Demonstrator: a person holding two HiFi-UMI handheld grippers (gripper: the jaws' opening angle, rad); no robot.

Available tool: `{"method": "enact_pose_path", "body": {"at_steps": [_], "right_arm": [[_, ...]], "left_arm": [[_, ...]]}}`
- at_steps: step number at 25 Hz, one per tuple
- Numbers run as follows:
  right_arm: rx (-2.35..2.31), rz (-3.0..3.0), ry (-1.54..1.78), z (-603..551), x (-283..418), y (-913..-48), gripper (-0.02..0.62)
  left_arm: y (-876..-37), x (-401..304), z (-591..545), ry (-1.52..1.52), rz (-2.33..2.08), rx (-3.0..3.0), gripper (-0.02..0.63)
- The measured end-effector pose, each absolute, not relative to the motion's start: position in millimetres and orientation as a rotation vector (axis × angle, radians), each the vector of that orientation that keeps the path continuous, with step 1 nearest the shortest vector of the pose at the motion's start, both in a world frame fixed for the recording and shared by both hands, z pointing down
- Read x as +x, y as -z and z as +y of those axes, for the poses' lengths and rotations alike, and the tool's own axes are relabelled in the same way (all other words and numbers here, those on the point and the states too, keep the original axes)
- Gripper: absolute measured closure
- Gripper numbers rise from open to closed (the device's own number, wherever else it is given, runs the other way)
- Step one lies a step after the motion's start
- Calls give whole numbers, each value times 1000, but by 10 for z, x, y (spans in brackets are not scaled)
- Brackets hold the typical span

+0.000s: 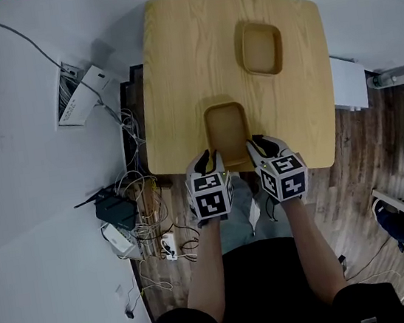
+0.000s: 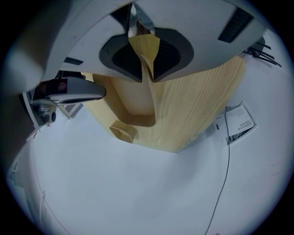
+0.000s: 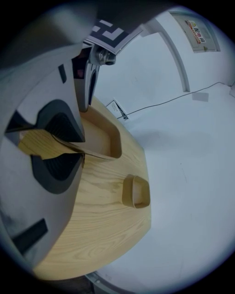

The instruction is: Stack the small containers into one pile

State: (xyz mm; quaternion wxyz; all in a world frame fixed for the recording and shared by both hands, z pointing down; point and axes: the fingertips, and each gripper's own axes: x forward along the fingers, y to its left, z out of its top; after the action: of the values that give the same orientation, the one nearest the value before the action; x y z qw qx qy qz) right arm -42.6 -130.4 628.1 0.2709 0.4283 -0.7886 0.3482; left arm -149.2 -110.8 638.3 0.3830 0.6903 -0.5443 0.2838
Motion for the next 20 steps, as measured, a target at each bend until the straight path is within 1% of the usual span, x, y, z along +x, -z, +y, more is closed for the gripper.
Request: {"method": "enact_pose_path", "body": {"at_steps": [5, 12, 20], "right_arm": [[1140, -2109, -967, -1309, -459, -6365, 500], [1139, -2102, -999, -1331, -472, -6403, 505], [1175, -2124, -971, -1434, -432, -6241, 512]], "left_arm": [[-6447, -1477, -1147, -717, -1368, 1753, 514], [-6461, -1458, -1198, -686, -1345, 1755, 525], [-6298, -1415, -1314, -668, -1364, 1793, 526]]}}
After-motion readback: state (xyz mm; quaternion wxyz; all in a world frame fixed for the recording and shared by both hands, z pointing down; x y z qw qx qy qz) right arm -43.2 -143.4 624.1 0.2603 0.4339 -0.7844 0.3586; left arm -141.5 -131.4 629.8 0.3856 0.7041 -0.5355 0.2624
